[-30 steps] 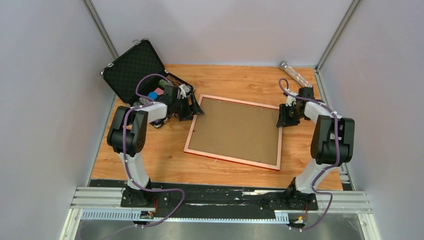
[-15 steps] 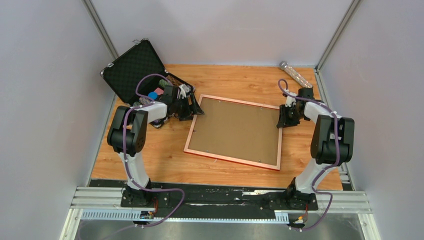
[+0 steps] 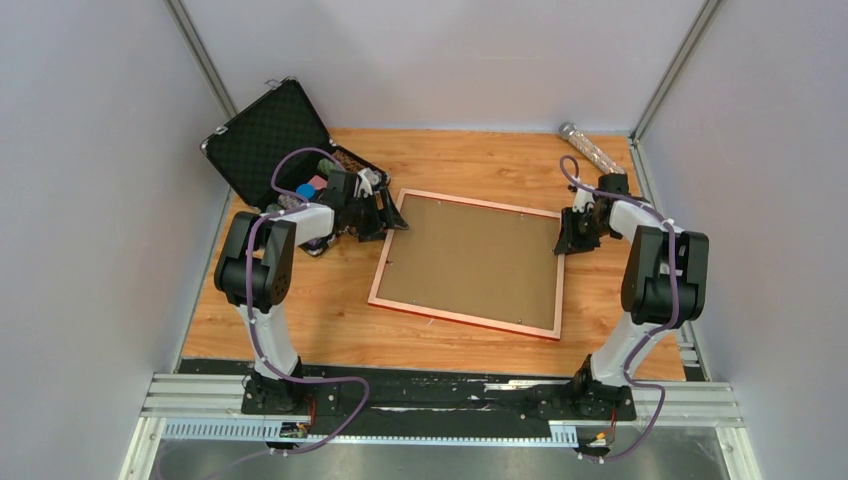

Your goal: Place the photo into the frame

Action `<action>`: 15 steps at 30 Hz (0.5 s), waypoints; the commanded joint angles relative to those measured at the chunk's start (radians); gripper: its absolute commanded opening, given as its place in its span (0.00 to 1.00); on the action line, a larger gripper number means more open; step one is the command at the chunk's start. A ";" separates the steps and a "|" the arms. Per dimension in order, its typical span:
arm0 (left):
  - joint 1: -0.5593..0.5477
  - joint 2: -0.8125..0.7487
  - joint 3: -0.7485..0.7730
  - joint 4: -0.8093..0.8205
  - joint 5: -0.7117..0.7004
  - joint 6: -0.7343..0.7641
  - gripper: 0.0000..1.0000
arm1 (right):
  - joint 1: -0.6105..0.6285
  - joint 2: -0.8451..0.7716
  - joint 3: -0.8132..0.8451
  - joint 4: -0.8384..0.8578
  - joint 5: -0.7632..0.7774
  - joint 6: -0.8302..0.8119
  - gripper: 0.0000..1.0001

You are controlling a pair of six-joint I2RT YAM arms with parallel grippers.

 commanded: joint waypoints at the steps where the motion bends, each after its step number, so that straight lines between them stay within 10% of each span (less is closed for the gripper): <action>1: -0.005 0.068 -0.020 -0.102 -0.041 0.030 0.83 | 0.003 0.041 0.013 0.054 -0.018 -0.003 0.22; 15: -0.005 0.062 -0.018 -0.104 -0.045 0.034 0.83 | -0.019 0.051 0.046 0.046 -0.068 -0.067 0.21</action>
